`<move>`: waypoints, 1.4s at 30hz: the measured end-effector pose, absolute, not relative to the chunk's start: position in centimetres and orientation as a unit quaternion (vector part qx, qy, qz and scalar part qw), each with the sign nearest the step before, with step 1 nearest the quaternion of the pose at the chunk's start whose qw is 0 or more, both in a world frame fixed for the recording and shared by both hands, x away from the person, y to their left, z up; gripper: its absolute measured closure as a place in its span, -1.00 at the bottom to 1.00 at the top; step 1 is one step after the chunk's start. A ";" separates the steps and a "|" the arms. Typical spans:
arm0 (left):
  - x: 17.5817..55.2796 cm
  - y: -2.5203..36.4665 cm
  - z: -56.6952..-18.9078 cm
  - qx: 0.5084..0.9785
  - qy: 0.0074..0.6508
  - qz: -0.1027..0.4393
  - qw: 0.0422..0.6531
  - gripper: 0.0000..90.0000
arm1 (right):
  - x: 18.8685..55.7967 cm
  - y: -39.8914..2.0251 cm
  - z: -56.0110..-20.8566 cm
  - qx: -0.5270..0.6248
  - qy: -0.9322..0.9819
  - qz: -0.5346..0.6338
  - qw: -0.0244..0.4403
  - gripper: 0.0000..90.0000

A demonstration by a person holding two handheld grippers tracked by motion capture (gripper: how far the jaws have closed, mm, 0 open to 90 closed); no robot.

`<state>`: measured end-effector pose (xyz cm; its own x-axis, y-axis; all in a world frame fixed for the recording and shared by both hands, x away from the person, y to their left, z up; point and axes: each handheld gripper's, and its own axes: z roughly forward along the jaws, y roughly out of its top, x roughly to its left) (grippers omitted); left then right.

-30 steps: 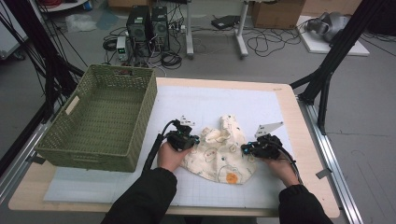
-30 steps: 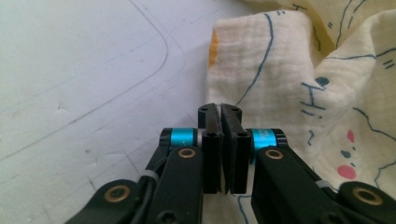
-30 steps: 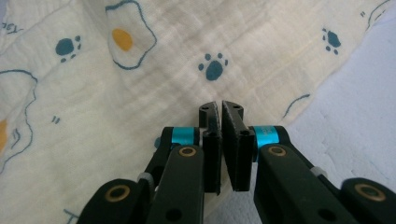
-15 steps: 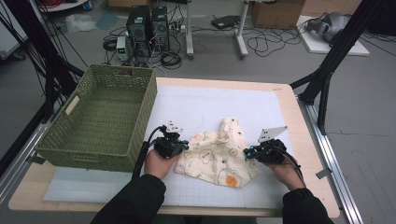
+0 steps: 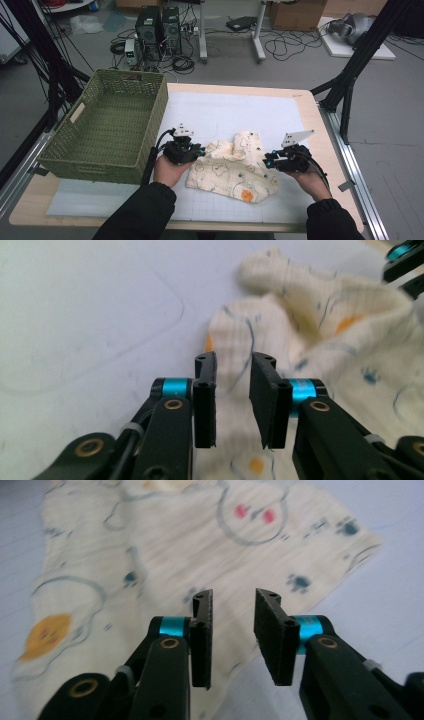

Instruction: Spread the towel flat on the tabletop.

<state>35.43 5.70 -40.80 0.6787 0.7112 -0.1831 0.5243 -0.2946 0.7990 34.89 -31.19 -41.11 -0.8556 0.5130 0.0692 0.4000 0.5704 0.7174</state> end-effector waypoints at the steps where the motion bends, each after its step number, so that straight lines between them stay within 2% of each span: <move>1: 35.9 5.3 -40.7 0.797 0.386 0.106 0.453 0.56 | 35.5 -31.1 -41.0 0.263 0.881 0.386 0.076 0.44; 8: 38.7 2.9 -42.1 0.791 0.400 0.082 0.455 0.39 | 38.7 -30.6 -42.1 0.289 0.874 0.380 0.087 0.29; 12: 39.5 1.9 -43.6 0.808 0.410 0.074 0.416 0.30 | 39.6 -30.1 -43.0 0.291 0.877 0.372 0.091 0.29; 15: 39.5 1.4 -44.3 0.819 0.399 0.073 0.405 0.56 | 40.0 -29.7 -43.8 0.288 0.884 0.357 0.090 0.38; 17: 39.6 1.5 -44.4 0.819 0.401 0.074 0.403 0.89 | 40.1 -29.5 -43.9 0.284 0.884 0.359 0.090 0.66; 19: 39.7 1.8 -44.3 0.814 0.413 0.064 0.403 0.94 | 40.1 -29.4 -43.9 0.282 0.884 0.362 0.090 0.87; 21: 39.5 2.0 -43.9 0.819 0.412 0.086 0.391 0.95 | 40.2 -29.4 -43.9 0.285 0.884 0.363 0.076 0.93; 23: 39.1 2.7 -43.0 0.805 0.417 0.108 0.407 0.95 | 40.2 -29.3 -43.7 0.280 0.886 0.360 0.079 0.94; 30: 37.7 5.6 -39.7 0.732 0.451 0.219 0.462 0.96 | 39.9 -29.2 -40.1 0.274 0.867 0.390 0.147 0.94; 32: 37.5 6.3 -39.7 0.722 0.460 0.232 0.462 0.94 | 40.1 -29.3 -39.4 0.281 0.860 0.395 0.162 0.93; 34: 37.9 6.8 -40.6 0.725 0.478 0.202 0.453 0.86 | 40.4 -29.4 -39.7 0.292 0.861 0.386 0.159 0.90; 35: 38.0 7.0 -41.0 0.729 0.481 0.192 0.447 0.72 | 40.5 -29.4 -40.2 0.298 0.863 0.379 0.152 0.79; 36: 38.1 7.0 -41.2 0.733 0.484 0.184 0.442 0.63 | 40.7 -29.4 -40.6 0.307 0.863 0.375 0.143 0.56; 37: 38.2 7.1 -41.6 0.735 0.484 0.177 0.440 0.63 | 40.8 -29.4 -40.8 0.315 0.862 0.374 0.135 0.50; 39: 38.3 7.1 -42.1 0.743 0.481 0.159 0.437 0.61 | 40.7 -29.4 -41.3 0.311 0.866 0.372 0.122 0.54; 42: 38.8 6.7 -43.0 0.756 0.483 0.140 0.419 0.48 | 40.4 -29.5 -42.0 0.312 0.866 0.375 0.113 0.37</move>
<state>38.77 6.74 -42.97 0.4944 0.8474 -0.1937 0.6127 -0.1817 0.7691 40.42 -29.54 -41.97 -0.7794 0.6253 0.0393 0.4564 0.5237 0.7193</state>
